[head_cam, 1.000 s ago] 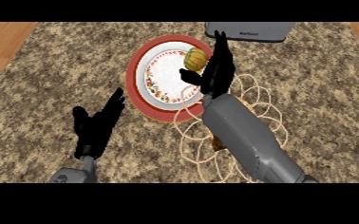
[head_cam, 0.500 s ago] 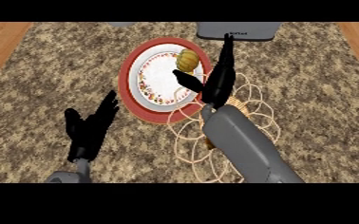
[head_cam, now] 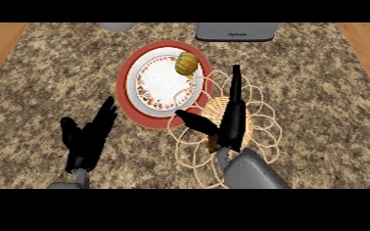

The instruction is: Pick the squash from the placemat and place it in the plate

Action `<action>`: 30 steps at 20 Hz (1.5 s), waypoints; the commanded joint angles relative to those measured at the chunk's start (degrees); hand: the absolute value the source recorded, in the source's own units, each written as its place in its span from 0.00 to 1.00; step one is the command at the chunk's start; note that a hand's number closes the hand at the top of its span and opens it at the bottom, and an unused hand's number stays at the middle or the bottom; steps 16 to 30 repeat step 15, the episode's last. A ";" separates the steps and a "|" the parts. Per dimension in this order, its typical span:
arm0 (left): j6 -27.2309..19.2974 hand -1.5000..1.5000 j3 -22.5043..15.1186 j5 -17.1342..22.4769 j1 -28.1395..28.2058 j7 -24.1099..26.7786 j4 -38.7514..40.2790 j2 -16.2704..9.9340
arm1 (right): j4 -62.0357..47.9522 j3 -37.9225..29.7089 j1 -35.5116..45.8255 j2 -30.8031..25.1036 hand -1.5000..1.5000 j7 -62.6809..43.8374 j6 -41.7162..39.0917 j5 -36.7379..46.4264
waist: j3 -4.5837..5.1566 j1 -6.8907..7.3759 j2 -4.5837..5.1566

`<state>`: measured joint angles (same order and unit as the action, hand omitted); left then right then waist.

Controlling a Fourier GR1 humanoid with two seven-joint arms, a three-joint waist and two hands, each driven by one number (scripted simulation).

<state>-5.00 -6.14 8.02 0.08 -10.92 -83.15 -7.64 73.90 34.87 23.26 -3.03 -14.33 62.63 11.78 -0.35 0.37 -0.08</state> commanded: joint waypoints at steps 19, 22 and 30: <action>2.94 0.50 2.16 -0.67 1.80 1.09 2.66 0.46 | 10.52 8.63 -22.05 0.62 0.00 -1.91 -3.92 16.78 | 0.37 -0.42 0.03; 2.94 0.50 2.16 -0.67 1.80 1.09 2.66 0.46 | 10.52 8.63 -22.05 0.62 0.00 -1.91 -3.92 16.78 | 0.37 -0.42 0.03; 2.94 0.50 2.16 -0.67 1.80 1.09 2.66 0.46 | 10.52 8.63 -22.05 0.62 0.00 -1.91 -3.92 16.78 | 0.37 -0.42 0.03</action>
